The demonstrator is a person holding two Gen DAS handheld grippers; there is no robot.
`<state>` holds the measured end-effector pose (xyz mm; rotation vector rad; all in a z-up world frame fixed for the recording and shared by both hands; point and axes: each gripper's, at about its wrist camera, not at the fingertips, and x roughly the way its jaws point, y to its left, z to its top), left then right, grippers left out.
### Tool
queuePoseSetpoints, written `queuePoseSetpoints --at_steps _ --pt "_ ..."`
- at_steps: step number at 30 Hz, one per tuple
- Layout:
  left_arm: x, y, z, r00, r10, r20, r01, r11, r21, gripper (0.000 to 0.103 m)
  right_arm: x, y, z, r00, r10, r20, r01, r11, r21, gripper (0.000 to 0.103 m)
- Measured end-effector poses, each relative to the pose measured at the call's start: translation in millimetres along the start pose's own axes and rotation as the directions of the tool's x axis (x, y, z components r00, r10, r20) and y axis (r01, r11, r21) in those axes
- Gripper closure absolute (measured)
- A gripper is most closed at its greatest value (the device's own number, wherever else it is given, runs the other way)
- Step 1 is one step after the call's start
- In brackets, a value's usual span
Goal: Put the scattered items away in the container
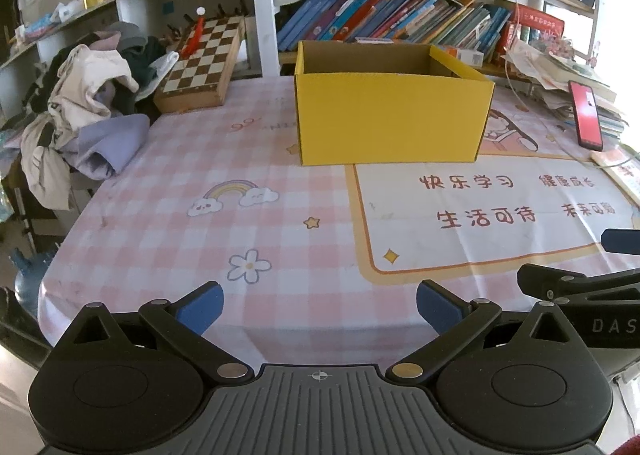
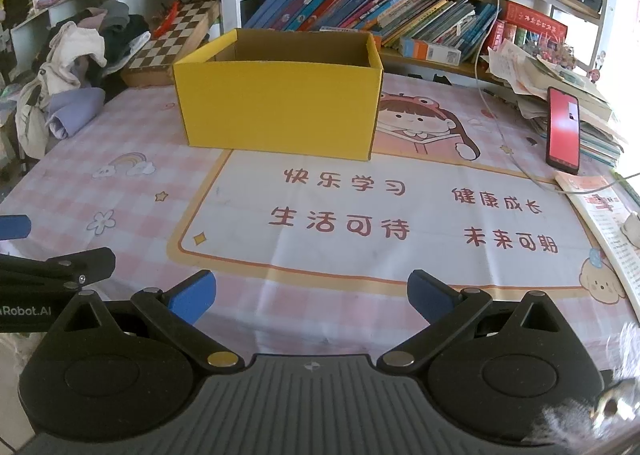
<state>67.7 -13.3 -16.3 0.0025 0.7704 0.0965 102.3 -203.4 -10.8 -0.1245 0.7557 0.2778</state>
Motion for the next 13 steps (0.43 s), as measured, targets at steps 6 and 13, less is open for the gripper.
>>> queuePoseSetpoints --at_steps 6,13 --pt "1.0 1.2 -0.1 1.000 -0.001 0.010 0.001 1.000 0.000 0.000 0.5 1.1 0.5 1.000 0.000 -0.002 0.000 1.000 -0.001 0.000" --pt "3.7 1.5 1.5 1.000 -0.010 0.009 0.010 1.000 0.002 0.000 3.7 1.6 1.7 1.000 -0.006 -0.013 0.006 1.000 0.002 0.000"
